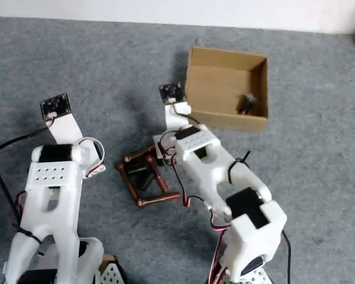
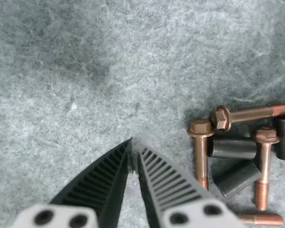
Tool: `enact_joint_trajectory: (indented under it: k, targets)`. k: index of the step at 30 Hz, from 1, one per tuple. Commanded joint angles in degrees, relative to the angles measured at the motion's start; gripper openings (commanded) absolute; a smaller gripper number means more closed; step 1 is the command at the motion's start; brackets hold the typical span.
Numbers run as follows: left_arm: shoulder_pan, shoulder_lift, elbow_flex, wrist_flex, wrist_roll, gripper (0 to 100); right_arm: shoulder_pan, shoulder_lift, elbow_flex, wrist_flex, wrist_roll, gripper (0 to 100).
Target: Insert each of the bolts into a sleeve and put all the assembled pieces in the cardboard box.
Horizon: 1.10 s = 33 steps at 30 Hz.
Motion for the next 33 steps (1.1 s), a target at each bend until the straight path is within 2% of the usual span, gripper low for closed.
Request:
enact_joint_trajectory:
  k: [1,5,8,9,15,20,26,31,33]
  targets:
    - [-0.66,-1.54,-0.22,-0.62,0.35,1,-0.92,0.84,-0.92,0.48,-0.53,22.8]
    - [-0.66,-1.54,-0.22,-0.62,0.35,1,-2.07,1.27,-1.01,1.45,-0.53,19.0]
    - [-0.66,-1.54,-0.22,-0.62,0.35,1,-2.15,1.45,-1.27,4.79,-0.44,2.2]
    - [-0.66,-1.54,-0.22,-0.62,0.35,1,-2.15,1.45,-1.19,4.79,-0.35,0.0]
    - [-0.66,-1.54,-0.22,-0.53,0.35,1,-2.15,1.01,-1.01,5.32,-0.18,0.5]
    - [-0.66,-1.54,-0.22,-0.62,0.35,1,-2.42,-2.24,-2.95,9.80,-0.09,0.5]
    - [-0.66,-1.89,0.40,-1.14,0.35,1,-2.07,-18.15,-4.18,14.99,0.26,0.5]
    - [-0.66,-1.89,0.40,-1.14,0.35,1,-1.71,-33.27,-2.86,17.19,8.18,0.5]
    - [-0.40,-1.89,0.40,-1.14,0.35,1,0.66,-39.08,-1.45,18.77,10.20,0.5]
